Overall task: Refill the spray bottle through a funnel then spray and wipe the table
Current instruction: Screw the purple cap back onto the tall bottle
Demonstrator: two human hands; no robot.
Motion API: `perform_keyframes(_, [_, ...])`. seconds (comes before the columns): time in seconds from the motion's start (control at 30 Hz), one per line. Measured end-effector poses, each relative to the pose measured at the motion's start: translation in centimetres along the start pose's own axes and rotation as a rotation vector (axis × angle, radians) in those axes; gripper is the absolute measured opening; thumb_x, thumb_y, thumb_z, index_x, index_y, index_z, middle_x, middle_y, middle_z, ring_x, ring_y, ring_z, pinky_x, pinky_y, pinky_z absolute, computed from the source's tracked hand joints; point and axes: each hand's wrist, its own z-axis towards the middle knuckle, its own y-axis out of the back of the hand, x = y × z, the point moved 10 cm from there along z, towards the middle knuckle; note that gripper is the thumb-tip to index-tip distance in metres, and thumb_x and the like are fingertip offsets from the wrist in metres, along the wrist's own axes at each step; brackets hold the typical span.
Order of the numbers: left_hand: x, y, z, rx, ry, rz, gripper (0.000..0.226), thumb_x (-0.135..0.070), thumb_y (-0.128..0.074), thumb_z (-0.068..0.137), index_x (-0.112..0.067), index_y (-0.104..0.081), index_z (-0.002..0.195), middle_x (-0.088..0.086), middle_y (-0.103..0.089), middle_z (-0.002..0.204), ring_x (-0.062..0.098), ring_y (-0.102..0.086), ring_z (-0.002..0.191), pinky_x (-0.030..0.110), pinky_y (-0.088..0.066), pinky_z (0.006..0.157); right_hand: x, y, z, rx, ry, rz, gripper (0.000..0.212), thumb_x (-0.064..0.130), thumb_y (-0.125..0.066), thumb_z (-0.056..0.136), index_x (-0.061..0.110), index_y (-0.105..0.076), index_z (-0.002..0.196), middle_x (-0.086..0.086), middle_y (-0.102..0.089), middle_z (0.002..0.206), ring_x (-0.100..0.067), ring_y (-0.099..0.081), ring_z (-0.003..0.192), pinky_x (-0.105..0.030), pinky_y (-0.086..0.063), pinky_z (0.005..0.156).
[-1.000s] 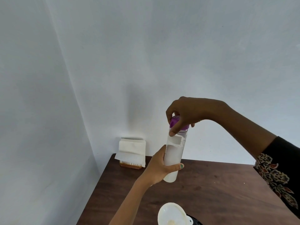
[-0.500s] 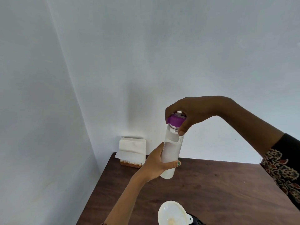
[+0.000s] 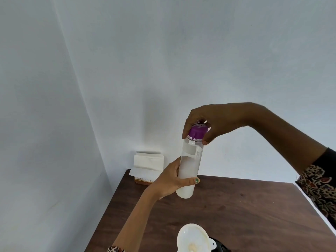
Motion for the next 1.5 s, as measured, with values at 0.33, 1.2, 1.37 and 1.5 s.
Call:
perform_keyframes(0.33, [-0.6, -0.5, -0.1, -0.026, -0.031, 0.058, 0.058, -0.033, -0.071, 0.08, -0.037, -0.032, 0.121, -0.013, -0.048, 0.12, 0.01, -0.053, 0.108, 0.032, -0.045, 0.098, -3.2, 0.0, 0.0, -0.085, -0.429, -0.344, 0.076, 0.076, -0.03, 0.081, 0.006, -0.057, 0.07, -0.007, -0.067, 0.06, -0.017, -0.06, 0.046, -0.024, -0.044, 0.054])
perform_keyframes(1.2, [0.5, -0.8, -0.2, -0.077, 0.01, 0.036, 0.057, -0.032, -0.071, 0.08, -0.036, -0.031, 0.12, -0.011, -0.047, 0.12, 0.012, -0.052, 0.11, 0.034, -0.045, 0.1, -2.0, 0.6, -0.4, -0.057, -0.227, -0.128, 0.071, 0.048, -0.08, 0.064, 0.032, -0.055, 0.128, 0.014, -0.057, 0.113, 0.004, -0.058, 0.084, -0.016, -0.048, 0.076])
perform_keyframes(1.37, [0.2, 0.0, -0.2, -0.126, 0.0, 0.052, 0.057, -0.032, -0.071, 0.08, -0.036, -0.029, 0.118, -0.012, -0.045, 0.118, 0.01, -0.05, 0.107, 0.03, -0.044, 0.098, -1.3, 0.1, 0.4, -0.111, -0.131, -0.075, 0.038, 0.046, -0.077, 0.071, 0.024, -0.065, 0.1, 0.004, -0.066, 0.097, -0.003, -0.066, 0.061, -0.017, -0.052, 0.061])
perform_keyframes(1.5, [-0.2, 0.1, -0.1, -0.144, -0.019, 0.032, 0.056, -0.03, -0.071, 0.08, -0.036, -0.029, 0.118, -0.012, -0.045, 0.118, 0.008, -0.048, 0.104, 0.022, -0.041, 0.091, -1.8, 1.0, 0.6, -0.281, -0.32, -0.395, 0.066, 0.073, -0.043, 0.08, 0.01, -0.05, 0.061, -0.002, -0.058, 0.055, -0.019, -0.057, 0.049, -0.025, -0.037, 0.049])
